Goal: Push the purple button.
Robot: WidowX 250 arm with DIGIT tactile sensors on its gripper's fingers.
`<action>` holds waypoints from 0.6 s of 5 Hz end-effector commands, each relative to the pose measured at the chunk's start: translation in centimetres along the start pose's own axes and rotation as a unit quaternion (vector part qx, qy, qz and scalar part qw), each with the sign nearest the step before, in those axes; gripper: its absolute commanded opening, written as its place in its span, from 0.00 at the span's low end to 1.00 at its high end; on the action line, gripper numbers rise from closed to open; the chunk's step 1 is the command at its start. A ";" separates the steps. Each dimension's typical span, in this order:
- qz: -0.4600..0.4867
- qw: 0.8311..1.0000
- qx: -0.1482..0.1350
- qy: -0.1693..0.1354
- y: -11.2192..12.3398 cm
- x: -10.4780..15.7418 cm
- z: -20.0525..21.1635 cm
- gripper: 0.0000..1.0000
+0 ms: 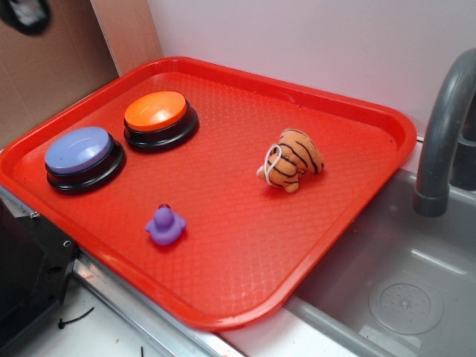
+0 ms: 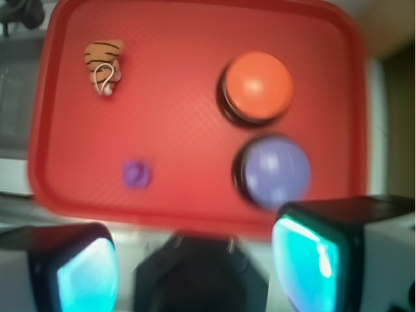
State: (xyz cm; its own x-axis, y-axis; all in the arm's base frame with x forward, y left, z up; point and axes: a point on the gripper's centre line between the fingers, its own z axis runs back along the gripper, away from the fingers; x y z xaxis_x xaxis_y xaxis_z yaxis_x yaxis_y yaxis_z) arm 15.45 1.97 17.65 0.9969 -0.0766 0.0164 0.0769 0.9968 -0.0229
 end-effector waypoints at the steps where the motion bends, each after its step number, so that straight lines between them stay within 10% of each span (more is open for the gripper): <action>1: -0.001 1.000 -0.006 -0.005 3.9 0.9 -7.8 1.00; 3: 0.002 1.000 0.007 0.007 5.5 0.6 -10.8 1.00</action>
State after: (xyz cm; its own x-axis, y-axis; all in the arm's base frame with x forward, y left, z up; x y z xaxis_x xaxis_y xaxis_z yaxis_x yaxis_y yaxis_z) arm 16.39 6.75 6.29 0.9966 -0.0808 -0.0169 0.0805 0.9966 -0.0174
